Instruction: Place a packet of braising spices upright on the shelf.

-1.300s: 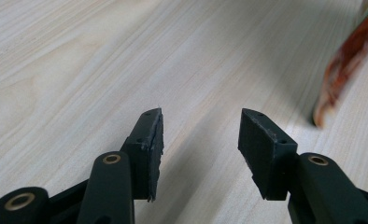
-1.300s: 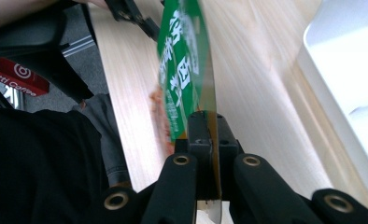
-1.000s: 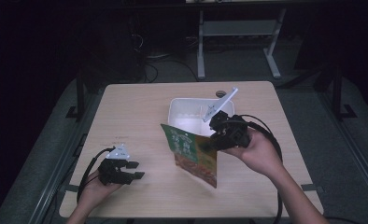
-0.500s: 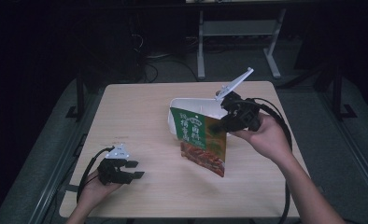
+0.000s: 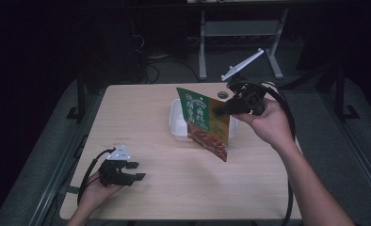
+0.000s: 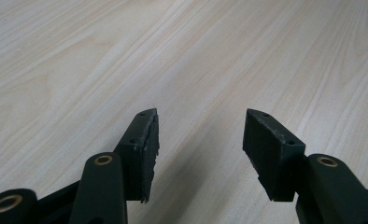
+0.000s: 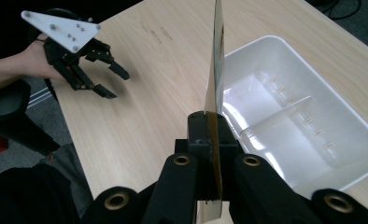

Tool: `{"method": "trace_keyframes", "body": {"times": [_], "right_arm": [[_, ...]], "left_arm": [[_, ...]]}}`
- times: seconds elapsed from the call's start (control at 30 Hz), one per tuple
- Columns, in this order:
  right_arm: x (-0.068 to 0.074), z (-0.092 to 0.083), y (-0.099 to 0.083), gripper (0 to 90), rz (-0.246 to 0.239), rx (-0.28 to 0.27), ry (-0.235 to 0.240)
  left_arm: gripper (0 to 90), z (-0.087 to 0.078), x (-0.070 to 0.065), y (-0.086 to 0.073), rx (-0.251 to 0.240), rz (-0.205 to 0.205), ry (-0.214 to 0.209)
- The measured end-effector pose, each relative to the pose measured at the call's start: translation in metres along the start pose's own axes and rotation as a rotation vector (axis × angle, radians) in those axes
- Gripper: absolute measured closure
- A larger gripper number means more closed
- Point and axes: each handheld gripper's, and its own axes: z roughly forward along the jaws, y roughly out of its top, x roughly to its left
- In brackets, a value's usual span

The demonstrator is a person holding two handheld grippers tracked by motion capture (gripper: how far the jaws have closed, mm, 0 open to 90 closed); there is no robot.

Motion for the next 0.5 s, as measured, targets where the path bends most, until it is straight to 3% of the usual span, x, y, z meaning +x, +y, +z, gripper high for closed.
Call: {"method": "trace_keyframes", "body": {"times": [0.5], "right_arm": [[-0.012, 0.004, 0.026, 89.9, 0.041, -0.016, -0.038]], "left_arm": [[45.1, -0.001, 0.0, 0.0, -0.006, -0.005, 0.0]]}}
